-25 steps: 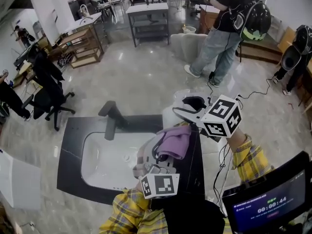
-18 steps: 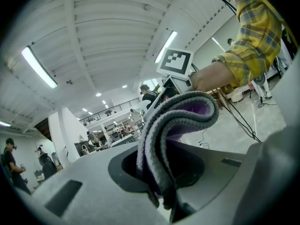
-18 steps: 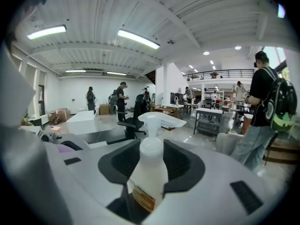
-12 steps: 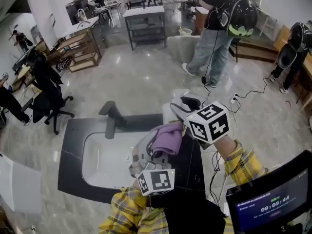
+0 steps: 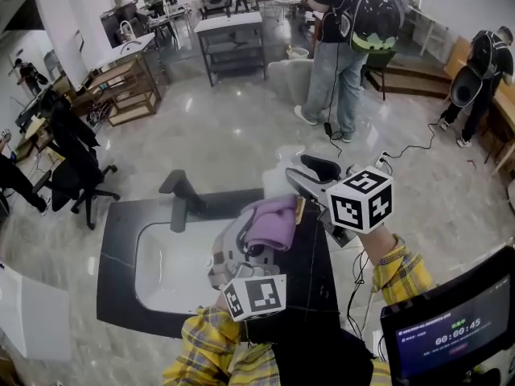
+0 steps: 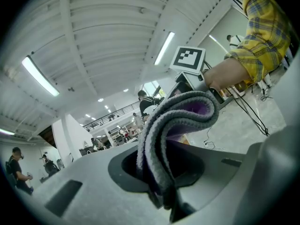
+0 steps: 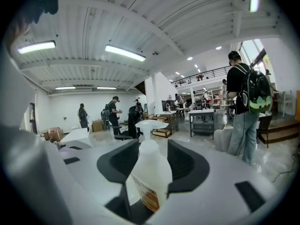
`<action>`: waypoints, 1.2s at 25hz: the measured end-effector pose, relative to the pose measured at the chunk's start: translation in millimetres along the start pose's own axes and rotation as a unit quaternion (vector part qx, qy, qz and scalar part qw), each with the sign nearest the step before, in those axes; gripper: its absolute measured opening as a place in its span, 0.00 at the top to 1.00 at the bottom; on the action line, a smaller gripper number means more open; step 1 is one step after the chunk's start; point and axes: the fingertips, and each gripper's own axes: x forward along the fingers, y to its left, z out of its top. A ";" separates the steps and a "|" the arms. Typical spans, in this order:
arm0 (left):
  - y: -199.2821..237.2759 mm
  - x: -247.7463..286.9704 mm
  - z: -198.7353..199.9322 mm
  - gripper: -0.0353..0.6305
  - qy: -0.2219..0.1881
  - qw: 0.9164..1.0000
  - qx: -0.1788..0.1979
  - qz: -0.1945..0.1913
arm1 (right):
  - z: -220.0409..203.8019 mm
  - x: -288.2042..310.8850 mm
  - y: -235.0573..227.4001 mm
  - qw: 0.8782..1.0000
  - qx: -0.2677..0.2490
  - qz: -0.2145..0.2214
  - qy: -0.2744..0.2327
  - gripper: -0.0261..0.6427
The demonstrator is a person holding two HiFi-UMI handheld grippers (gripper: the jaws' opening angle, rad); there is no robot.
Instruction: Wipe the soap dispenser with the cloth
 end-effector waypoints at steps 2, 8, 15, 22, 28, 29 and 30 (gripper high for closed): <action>2.4 3.9 6.8 0.84 -0.006 1.000 0.007 0.002 | 5.4 -11.0 -6.8 1.000 0.014 -0.010 -0.016 0.71; 14.2 19.8 22.8 0.84 -0.004 0.999 0.042 0.012 | 2.8 -47.2 -31.0 0.995 0.043 -0.076 -0.045 0.72; 4.0 36.3 34.6 0.84 -0.004 0.995 0.098 0.004 | -18.1 -72.8 -40.4 0.990 0.074 -0.102 -0.055 0.79; -2.4 47.4 32.7 0.84 0.013 0.995 0.097 -0.015 | -43.1 -76.4 -35.5 0.988 0.105 -0.100 -0.049 0.81; -3.9 51.0 28.5 0.84 0.018 0.996 0.085 -0.018 | -55.6 -70.2 -30.2 0.988 0.115 -0.095 -0.042 0.81; -5.1 51.1 27.3 0.84 0.019 0.996 0.085 -0.020 | -56.5 -69.7 -30.1 0.988 0.116 -0.095 -0.042 0.81; -6.3 51.2 26.2 0.84 0.021 0.996 0.085 -0.022 | -57.1 -69.3 -30.1 0.988 0.118 -0.095 -0.042 0.81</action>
